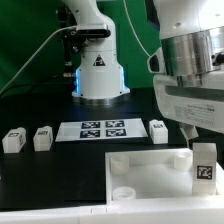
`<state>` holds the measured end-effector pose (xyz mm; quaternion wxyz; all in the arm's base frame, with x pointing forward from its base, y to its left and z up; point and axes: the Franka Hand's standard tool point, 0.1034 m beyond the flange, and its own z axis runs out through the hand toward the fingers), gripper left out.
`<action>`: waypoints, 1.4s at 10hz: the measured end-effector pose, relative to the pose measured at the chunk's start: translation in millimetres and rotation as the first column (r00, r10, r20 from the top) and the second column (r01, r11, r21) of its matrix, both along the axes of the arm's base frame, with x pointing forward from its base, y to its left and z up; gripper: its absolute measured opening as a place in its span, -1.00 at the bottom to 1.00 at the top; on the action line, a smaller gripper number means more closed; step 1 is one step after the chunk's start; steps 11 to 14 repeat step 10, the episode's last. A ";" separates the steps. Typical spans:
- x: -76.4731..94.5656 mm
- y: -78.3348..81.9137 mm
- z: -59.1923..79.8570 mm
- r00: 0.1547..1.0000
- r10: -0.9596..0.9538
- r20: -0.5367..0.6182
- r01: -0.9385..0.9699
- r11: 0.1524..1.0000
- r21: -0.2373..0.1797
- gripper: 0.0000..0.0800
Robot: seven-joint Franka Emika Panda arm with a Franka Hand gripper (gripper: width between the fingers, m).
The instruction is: Assemble one leg
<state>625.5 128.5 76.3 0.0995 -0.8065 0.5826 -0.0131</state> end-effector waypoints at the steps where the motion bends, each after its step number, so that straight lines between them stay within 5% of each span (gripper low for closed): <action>1: -0.1 0.0 -0.4 1.000 0.000 -0.001 0.000 1.000 0.000 0.62; 14: -0.5 -0.2 -1.2 1.000 0.000 -0.002 0.000 1.000 -0.001 0.62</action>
Offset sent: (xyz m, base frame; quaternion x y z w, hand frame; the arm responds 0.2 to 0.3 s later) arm 0.0000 0.0000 0.0000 0.0000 0.0000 0.0000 1.0000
